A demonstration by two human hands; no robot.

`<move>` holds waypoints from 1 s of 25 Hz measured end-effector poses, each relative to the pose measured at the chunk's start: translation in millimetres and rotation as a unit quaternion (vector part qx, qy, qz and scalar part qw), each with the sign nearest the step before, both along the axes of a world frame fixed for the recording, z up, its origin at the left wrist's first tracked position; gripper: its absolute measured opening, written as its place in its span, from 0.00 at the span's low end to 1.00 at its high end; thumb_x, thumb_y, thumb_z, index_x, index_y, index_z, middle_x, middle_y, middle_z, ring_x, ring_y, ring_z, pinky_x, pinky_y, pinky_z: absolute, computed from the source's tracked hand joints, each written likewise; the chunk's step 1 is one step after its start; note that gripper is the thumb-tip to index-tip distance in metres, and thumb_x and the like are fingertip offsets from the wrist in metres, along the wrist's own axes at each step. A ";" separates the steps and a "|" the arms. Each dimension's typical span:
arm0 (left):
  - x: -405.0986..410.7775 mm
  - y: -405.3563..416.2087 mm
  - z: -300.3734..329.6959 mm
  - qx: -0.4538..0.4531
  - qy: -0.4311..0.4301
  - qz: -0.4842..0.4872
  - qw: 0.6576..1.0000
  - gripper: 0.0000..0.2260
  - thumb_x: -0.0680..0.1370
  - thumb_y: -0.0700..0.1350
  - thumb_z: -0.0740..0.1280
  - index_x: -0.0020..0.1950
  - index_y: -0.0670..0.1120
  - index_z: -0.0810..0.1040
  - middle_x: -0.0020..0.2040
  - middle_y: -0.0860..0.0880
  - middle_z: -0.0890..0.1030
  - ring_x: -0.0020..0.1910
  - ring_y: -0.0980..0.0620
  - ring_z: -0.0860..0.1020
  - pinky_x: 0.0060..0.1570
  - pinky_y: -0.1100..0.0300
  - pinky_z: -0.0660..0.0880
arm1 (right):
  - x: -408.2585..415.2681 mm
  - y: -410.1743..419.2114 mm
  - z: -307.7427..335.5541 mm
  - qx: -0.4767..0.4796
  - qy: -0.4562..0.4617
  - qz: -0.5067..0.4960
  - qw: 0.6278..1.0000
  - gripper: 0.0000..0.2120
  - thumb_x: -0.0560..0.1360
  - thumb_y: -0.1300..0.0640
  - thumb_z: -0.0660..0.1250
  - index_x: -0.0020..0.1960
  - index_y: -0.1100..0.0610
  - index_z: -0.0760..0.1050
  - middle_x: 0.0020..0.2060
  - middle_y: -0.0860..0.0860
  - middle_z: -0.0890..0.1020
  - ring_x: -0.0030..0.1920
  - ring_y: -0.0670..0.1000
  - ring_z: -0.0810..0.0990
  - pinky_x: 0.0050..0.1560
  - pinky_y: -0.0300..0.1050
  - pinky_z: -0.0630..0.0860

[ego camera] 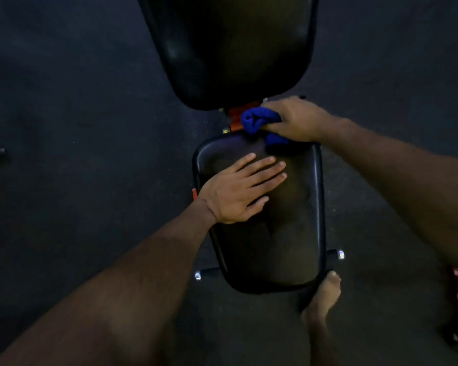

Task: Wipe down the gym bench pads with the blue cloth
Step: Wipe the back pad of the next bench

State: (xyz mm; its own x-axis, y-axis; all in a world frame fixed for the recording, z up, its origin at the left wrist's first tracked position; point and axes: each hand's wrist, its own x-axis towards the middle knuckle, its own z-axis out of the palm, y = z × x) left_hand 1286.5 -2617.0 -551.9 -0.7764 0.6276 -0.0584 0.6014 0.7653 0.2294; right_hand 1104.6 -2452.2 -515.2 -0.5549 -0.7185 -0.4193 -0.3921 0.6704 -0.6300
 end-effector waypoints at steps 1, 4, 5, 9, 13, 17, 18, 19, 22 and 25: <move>3.5 2.8 -1.1 -0.002 0.016 0.006 1.000 0.25 0.84 0.51 0.56 0.81 0.46 0.64 0.81 0.45 0.65 0.80 0.44 0.61 0.80 0.44 0.55 | -3.8 -9.7 -0.1 0.008 0.031 0.050 0.998 0.10 0.79 0.54 0.66 0.59 0.53 0.76 0.51 0.52 0.81 0.51 0.52 0.80 0.54 0.50 0.74; -1.8 1.4 8.1 -0.016 0.011 -0.003 1.000 0.24 0.85 0.49 0.55 0.81 0.46 0.64 0.81 0.45 0.65 0.80 0.45 0.62 0.79 0.44 0.58 | 7.2 -49.7 -5.5 0.016 0.121 0.135 0.983 0.13 0.78 0.52 0.65 0.61 0.54 0.75 0.56 0.55 0.81 0.56 0.58 0.79 0.56 0.52 0.74; 1.5 3.1 9.6 -0.024 0.015 0.006 1.000 0.23 0.85 0.48 0.56 0.81 0.46 0.64 0.80 0.46 0.66 0.80 0.45 0.62 0.79 0.44 0.59 | 15.2 -68.5 -6.2 0.027 0.152 0.164 0.974 0.14 0.78 0.51 0.64 0.62 0.54 0.74 0.59 0.56 0.80 0.59 0.59 0.78 0.57 0.53 0.74; 49.5 38.4 1.6 -0.028 0.010 0.234 0.972 0.22 0.85 0.50 0.55 0.78 0.47 0.69 0.78 0.46 0.71 0.79 0.46 0.64 0.80 0.45 0.58 | 52.3 -127.2 0.9 -0.019 0.150 0.249 0.957 0.15 0.79 0.50 0.63 0.64 0.51 0.73 0.60 0.52 0.79 0.61 0.56 0.76 0.59 0.54 0.71; 84.4 50.1 -14.7 0.013 0.038 0.307 0.951 0.24 0.86 0.54 0.50 0.83 0.50 0.59 0.83 0.50 0.59 0.83 0.50 0.54 0.81 0.47 0.52 | 32.6 -73.7 -8.1 -0.084 0.100 0.205 0.970 0.12 0.77 0.54 0.68 0.60 0.55 0.77 0.56 0.54 0.80 0.58 0.54 0.77 0.61 0.47 0.68; 81.4 48.6 -7.9 0.021 0.032 0.306 0.951 0.26 0.85 0.53 0.55 0.83 0.49 0.59 0.83 0.49 0.60 0.82 0.50 0.56 0.81 0.47 0.53 | 5.0 12.5 -2.2 -0.035 0.118 0.130 0.984 0.15 0.74 0.62 0.70 0.61 0.57 0.78 0.56 0.56 0.80 0.57 0.53 0.75 0.63 0.45 0.65; 82.4 48.7 -7.1 0.025 0.031 0.307 0.951 0.26 0.84 0.53 0.56 0.82 0.49 0.60 0.83 0.49 0.60 0.82 0.49 0.56 0.81 0.47 0.53 | 0.6 29.0 -1.4 -0.015 0.117 0.107 0.987 0.16 0.73 0.63 0.69 0.60 0.58 0.77 0.56 0.57 0.80 0.56 0.53 0.75 0.62 0.42 0.64; 84.4 48.4 -7.2 0.025 0.030 0.309 0.950 0.26 0.84 0.53 0.56 0.82 0.48 0.61 0.82 0.49 0.61 0.82 0.49 0.57 0.81 0.46 0.54 | -0.7 41.7 0.2 0.009 0.113 0.074 0.991 0.16 0.74 0.64 0.69 0.61 0.58 0.77 0.55 0.57 0.80 0.56 0.54 0.76 0.60 0.43 0.65; 84.4 46.0 -6.3 0.033 0.032 0.313 0.949 0.27 0.83 0.52 0.57 0.82 0.48 0.62 0.82 0.48 0.62 0.82 0.48 0.58 0.81 0.46 0.54 | 9.2 46.2 2.2 0.054 0.127 0.017 0.990 0.18 0.74 0.63 0.69 0.63 0.57 0.76 0.56 0.56 0.80 0.57 0.58 0.77 0.59 0.50 0.69; 84.9 47.4 -7.9 0.046 0.039 0.310 0.949 0.27 0.82 0.51 0.58 0.81 0.47 0.63 0.82 0.48 0.63 0.81 0.48 0.59 0.81 0.46 0.54 | 25.5 -9.9 -0.7 0.021 0.172 0.086 0.981 0.18 0.76 0.60 0.67 0.65 0.53 0.75 0.60 0.54 0.78 0.61 0.58 0.73 0.64 0.58 0.68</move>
State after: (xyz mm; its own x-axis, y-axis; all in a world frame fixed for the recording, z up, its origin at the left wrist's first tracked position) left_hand 1371.4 -2569.6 -559.7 -0.9977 0.0491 0.0473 0.0606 0.9567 0.2848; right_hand 1130.1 -2462.1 -516.0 -0.5405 -0.8005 -0.2589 -0.6865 0.5976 -0.4143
